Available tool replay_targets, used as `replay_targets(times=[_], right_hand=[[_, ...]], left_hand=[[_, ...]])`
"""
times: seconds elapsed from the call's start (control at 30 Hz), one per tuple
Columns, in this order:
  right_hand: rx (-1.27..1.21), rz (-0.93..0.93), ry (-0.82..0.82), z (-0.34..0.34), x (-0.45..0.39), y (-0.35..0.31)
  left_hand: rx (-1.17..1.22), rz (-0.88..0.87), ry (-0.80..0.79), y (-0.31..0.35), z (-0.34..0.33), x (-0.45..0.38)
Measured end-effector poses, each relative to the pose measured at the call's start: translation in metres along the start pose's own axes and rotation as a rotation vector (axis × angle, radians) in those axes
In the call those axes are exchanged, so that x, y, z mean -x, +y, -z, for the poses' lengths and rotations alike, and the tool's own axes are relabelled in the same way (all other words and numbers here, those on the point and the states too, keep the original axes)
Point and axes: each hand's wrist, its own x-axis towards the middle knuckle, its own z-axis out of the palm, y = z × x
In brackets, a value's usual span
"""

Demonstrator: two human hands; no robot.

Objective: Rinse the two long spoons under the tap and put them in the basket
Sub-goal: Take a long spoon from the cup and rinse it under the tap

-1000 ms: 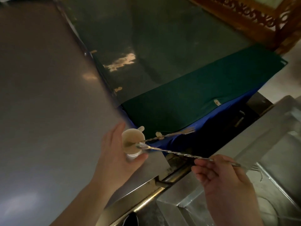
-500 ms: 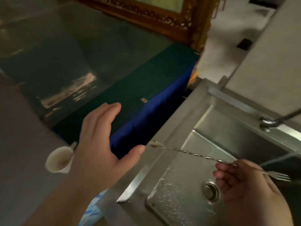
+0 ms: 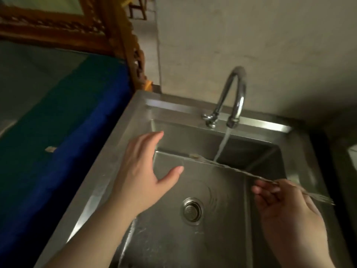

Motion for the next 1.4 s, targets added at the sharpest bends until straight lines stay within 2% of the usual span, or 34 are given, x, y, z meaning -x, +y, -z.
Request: replay_targets(times=[0.07, 0.23, 0.5, 0.73, 0.9, 1.03, 1.07, 1.23, 1.4], right_hand=[[0.071, 0.042, 0.009, 0.012, -0.015, -0.003], [-0.060, 0.000, 0.119, 0.025, -0.044, 0.004], [-0.098, 0.046, 0.187, 0.044, -0.060, 0.016], [-0.077, 0.070, 0.115, 0.041, -0.063, 0.019], [0.090, 0.169, -0.022, 0.023, -0.066, 0.022], [0.223, 0.191, -0.156, 0.001, -0.074, 0.029], [0.250, 0.193, -0.178, -0.004, -0.077, 0.031], [0.350, 0.219, -0.169, -0.019, -0.098, 0.041], [0.538, 0.289, -0.185, -0.037, -0.118, 0.048]], left_hand=[[0.025, -0.030, -0.020, 0.006, -0.024, -0.018], [0.063, -0.051, -0.092, 0.000, -0.076, -0.041], [0.064, -0.037, -0.022, -0.013, -0.111, -0.046], [0.082, -0.017, -0.002, -0.014, -0.114, -0.048], [0.116, 0.072, -0.011, -0.019, -0.117, -0.044], [0.161, 0.024, -0.042, -0.023, -0.125, -0.041], [0.197, 0.056, -0.064, -0.025, -0.129, -0.042], [0.446, 0.425, -0.122, -0.039, -0.154, -0.051], [0.761, 0.669, -0.292, -0.036, -0.190, -0.039]])
